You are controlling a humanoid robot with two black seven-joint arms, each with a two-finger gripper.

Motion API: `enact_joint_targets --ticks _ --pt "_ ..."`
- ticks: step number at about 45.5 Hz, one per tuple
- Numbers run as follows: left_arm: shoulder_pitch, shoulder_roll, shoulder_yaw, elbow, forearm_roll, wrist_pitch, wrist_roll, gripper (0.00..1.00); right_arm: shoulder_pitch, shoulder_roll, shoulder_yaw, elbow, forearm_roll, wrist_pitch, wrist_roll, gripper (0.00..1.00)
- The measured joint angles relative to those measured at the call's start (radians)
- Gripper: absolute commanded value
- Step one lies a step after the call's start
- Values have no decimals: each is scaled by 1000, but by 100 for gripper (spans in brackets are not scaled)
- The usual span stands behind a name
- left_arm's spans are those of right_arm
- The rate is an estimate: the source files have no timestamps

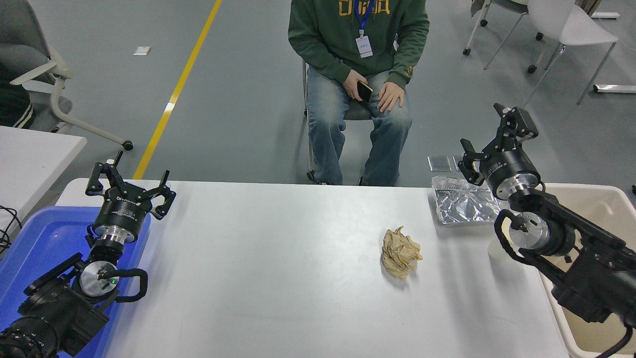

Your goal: Clean the table surface

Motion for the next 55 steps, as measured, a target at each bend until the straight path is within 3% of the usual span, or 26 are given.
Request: enact_joint_targets --ticks 55 --pt "0 0 0 0 0 0 0 100 2 0 0 -13 0 -9 -4 99"
